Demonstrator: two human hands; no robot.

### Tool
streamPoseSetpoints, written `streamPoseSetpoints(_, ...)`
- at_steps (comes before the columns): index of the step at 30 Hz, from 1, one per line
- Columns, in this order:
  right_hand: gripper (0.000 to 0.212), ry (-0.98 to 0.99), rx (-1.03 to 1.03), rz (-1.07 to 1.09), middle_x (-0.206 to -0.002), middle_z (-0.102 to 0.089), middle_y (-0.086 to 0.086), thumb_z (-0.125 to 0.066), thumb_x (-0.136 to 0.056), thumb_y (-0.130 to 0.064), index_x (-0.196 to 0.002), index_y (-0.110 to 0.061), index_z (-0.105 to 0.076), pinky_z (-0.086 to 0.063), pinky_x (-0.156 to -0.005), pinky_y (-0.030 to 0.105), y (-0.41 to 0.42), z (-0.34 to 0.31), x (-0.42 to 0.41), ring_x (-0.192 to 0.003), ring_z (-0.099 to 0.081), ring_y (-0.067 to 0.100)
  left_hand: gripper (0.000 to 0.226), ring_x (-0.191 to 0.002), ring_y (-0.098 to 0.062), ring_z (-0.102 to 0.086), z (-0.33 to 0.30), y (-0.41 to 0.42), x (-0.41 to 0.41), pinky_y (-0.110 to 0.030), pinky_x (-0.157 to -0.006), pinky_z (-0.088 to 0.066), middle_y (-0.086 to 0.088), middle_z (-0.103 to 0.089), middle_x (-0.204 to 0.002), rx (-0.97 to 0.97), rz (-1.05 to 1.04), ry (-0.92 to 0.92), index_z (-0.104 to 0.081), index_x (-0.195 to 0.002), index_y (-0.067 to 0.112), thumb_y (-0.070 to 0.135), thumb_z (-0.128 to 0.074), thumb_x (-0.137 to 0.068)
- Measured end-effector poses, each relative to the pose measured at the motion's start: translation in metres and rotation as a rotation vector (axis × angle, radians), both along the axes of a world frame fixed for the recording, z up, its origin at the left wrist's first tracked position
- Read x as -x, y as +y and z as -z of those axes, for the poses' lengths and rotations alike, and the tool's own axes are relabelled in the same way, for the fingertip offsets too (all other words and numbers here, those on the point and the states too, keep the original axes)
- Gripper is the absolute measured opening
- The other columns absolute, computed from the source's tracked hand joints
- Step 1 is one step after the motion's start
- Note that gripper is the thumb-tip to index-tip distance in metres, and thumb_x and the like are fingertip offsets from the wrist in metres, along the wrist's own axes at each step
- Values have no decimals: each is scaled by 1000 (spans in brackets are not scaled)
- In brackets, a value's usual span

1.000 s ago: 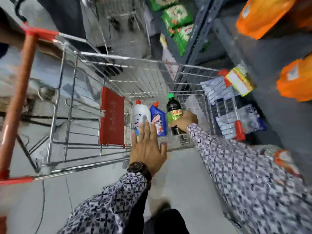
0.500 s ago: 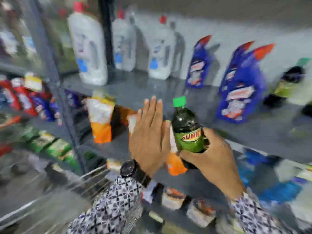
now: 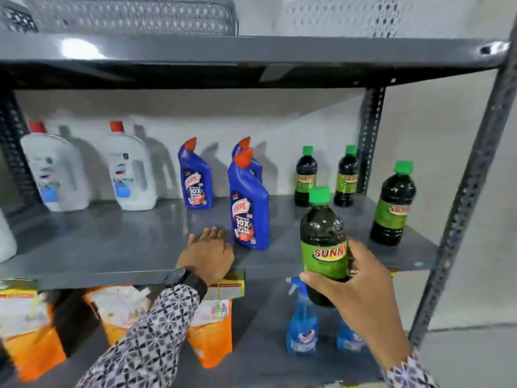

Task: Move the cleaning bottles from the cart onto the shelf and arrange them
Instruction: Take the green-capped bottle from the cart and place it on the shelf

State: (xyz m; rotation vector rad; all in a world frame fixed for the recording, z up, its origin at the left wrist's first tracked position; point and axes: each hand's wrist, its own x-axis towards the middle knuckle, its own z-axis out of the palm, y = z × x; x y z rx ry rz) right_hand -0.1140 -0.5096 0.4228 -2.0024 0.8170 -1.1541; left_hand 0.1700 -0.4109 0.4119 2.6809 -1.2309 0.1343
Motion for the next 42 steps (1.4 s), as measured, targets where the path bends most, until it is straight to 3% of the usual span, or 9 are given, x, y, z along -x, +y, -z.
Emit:
streamPoseSetpoints(6,64,-16,-5,-41,-101,-76,-11,-94,-56,-51,-111,-33,-67,-63,-80,39,-1,0,-11,-92,-72,9,62,-157,-20,-18,-3,2,4,-47,-128,-14,-6,-19,-169,-16,6,-9,-23,-157,10,36,-19,-101)
streamPoseSetpoints(14,61,-151,54,-22,-105,-75,-10,-91,-60,-55,-112,-36,-64,-62,-86,44,-27,-40,-42,-97,-73,11,62,-157,-22,-20,-4,2,5,-46,-127,-17,-8,-22,-168,-58,7,-65,-24,-157,9,35,-16,-101)
streamPoseSetpoints(20,64,-229,109,33,-111,-73,-8,-91,-65,-47,-120,-30,-62,-60,-91,42,-62,-66,-67,-102,-70,13,62,-157,-20,-17,-3,3,6,-44,-127,-14,-7,-20,-169,-40,7,-44,-23,-158,11,36,-16,-101)
streamPoseSetpoints(29,62,-41,16,62,-113,-69,4,-93,-70,-32,-119,-18,-57,-53,-87,37,-100,-20,-91,-104,-68,25,62,-158,-18,-16,-5,4,7,-41,-128,-11,-4,-18,-170,-23,3,-11,-22,-159,13,38,-17,-102)
streamPoseSetpoints(35,65,-14,-4,71,-112,-69,3,-95,-67,-31,-119,-17,-57,-50,-84,33,-105,-13,-93,-98,-65,20,62,-158,-16,-15,-5,4,7,-41,-129,-10,-2,-17,-170,-4,-1,8,-21,-159,15,39,-17,-102)
streamPoseSetpoints(42,70,-20,-1,79,-117,-66,2,-94,-68,-34,-125,-22,-55,-57,-95,47,-99,-7,-93,-104,-64,19,63,-158,-16,-14,-4,5,7,-40,-129,-10,-1,-16,-170,23,-3,35,-20,-159,16,40,-17,-102)
